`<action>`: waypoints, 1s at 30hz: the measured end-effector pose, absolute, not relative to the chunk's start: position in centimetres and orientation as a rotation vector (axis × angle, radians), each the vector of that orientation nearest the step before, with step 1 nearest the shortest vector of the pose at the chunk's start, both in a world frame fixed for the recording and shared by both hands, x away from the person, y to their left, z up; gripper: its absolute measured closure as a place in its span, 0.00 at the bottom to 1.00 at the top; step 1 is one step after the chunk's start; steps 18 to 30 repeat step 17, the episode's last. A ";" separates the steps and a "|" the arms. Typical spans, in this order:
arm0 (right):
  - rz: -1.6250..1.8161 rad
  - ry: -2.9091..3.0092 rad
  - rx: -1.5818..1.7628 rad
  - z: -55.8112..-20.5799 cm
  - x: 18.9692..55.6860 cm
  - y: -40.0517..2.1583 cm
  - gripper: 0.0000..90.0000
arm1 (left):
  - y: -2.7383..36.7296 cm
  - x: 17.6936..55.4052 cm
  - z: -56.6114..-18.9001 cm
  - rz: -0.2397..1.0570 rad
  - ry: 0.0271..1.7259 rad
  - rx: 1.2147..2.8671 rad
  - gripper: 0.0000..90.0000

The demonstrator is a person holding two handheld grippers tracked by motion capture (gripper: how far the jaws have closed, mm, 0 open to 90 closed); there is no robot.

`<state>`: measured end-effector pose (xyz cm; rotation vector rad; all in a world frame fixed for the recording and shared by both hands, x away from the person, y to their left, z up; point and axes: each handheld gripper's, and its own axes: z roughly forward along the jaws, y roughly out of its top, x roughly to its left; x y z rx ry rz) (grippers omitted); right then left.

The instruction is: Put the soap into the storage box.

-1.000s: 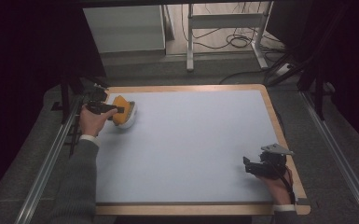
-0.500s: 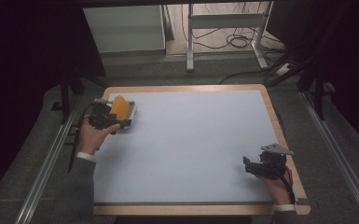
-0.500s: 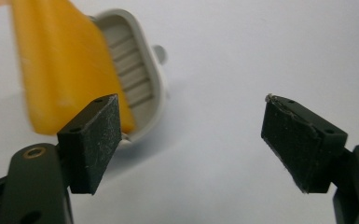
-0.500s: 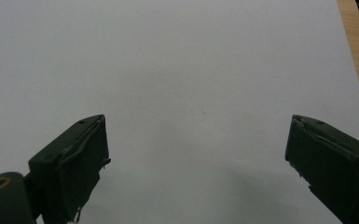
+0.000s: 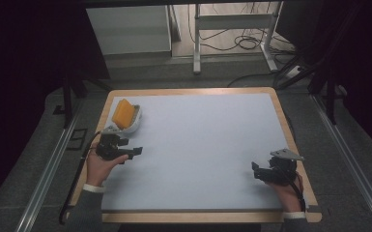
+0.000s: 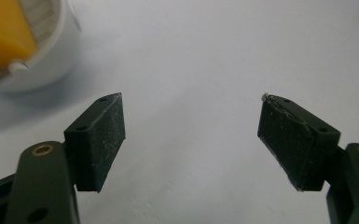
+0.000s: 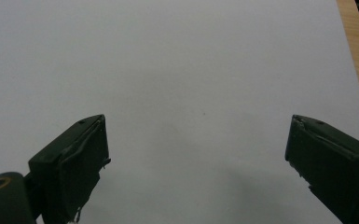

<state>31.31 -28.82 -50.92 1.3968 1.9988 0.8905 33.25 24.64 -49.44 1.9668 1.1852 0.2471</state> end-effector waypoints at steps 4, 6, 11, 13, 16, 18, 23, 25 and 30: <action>0.890 2.001 1.393 -50.9 31.3 -28.8 0.07 | 24.2 32.5 -50.6 0.227 1.183 1.978 0.26; 0.891 2.002 1.391 -50.9 31.3 -28.7 0.07 | 24.2 32.4 -50.8 0.222 1.183 1.987 0.26; 0.894 1.997 1.388 -50.9 31.3 -28.7 0.07 | 24.0 32.4 -51.0 0.232 1.186 1.991 0.26; 0.893 1.996 1.387 -50.9 31.3 -28.7 0.07 | 23.9 32.4 -51.1 0.235 1.188 1.995 0.26; 0.908 1.985 1.370 -50.7 31.2 -28.7 0.07 | 23.9 32.4 -51.3 0.232 1.194 2.000 0.26; 0.908 1.985 1.370 -50.7 31.2 -28.7 0.07 | 23.9 32.4 -51.3 0.232 1.194 2.000 0.26; 0.908 1.985 1.370 -50.7 31.2 -28.7 0.07 | 23.9 32.4 -51.3 0.232 1.194 2.000 0.26; 0.908 1.985 1.370 -50.7 31.2 -28.7 0.07 | 23.9 32.4 -51.3 0.232 1.194 2.000 0.26; 0.908 1.985 1.370 -50.7 31.2 -28.7 0.07 | 23.9 32.4 -51.3 0.232 1.194 2.000 0.26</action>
